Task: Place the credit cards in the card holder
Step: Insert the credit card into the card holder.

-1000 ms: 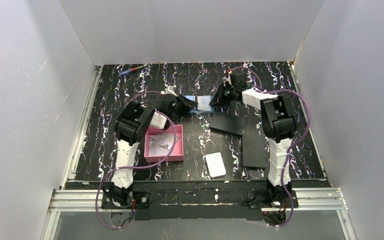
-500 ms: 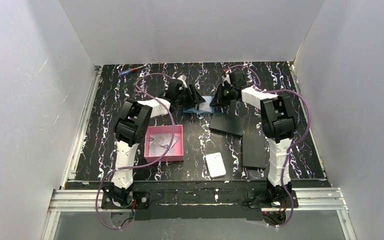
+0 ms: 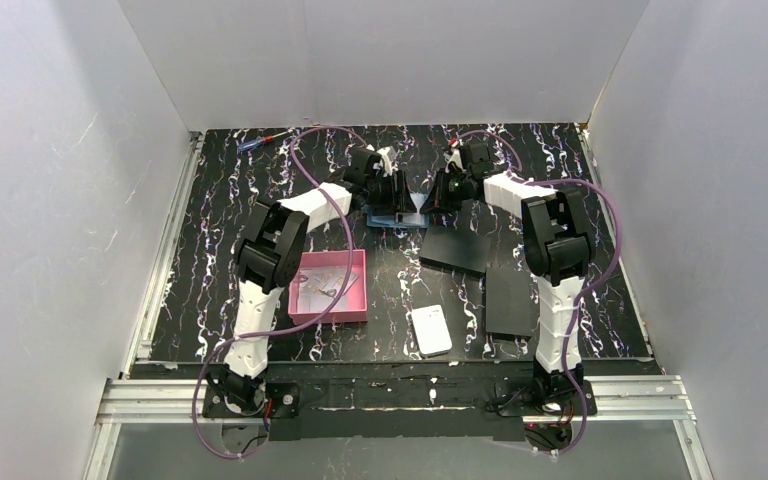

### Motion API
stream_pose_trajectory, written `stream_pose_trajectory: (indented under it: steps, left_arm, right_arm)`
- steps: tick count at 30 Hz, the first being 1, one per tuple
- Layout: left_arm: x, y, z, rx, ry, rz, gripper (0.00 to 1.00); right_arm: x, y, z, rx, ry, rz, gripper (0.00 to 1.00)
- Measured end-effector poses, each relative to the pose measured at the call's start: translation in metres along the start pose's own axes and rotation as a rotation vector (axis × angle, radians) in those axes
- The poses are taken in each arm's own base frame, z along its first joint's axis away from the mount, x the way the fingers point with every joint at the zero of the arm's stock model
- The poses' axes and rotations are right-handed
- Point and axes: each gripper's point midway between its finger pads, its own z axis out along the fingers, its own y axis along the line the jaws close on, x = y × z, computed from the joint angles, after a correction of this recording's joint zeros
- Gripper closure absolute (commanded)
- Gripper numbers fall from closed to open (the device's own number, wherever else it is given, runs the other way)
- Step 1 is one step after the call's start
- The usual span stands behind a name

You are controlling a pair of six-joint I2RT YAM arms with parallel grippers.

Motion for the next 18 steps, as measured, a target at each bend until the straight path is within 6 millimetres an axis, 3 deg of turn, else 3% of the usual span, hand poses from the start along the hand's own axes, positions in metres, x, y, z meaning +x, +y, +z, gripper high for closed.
stream_pose_trajectory:
  steps: [9,14,18]
  left_arm:
    - [0.004,-0.001,-0.006,0.024,0.048,-0.012,0.39]
    - [0.004,0.000,-0.010,0.030,0.069,-0.070,0.42]
    - [0.002,0.003,-0.011,0.022,0.071,-0.093,0.46]
  right_arm:
    - [0.000,-0.004,-0.004,-0.014,0.010,0.014,0.76]
    - [0.002,-0.004,-0.005,-0.019,0.024,0.019,0.76]
    - [0.001,-0.004,-0.004,-0.023,0.027,0.020,0.84]
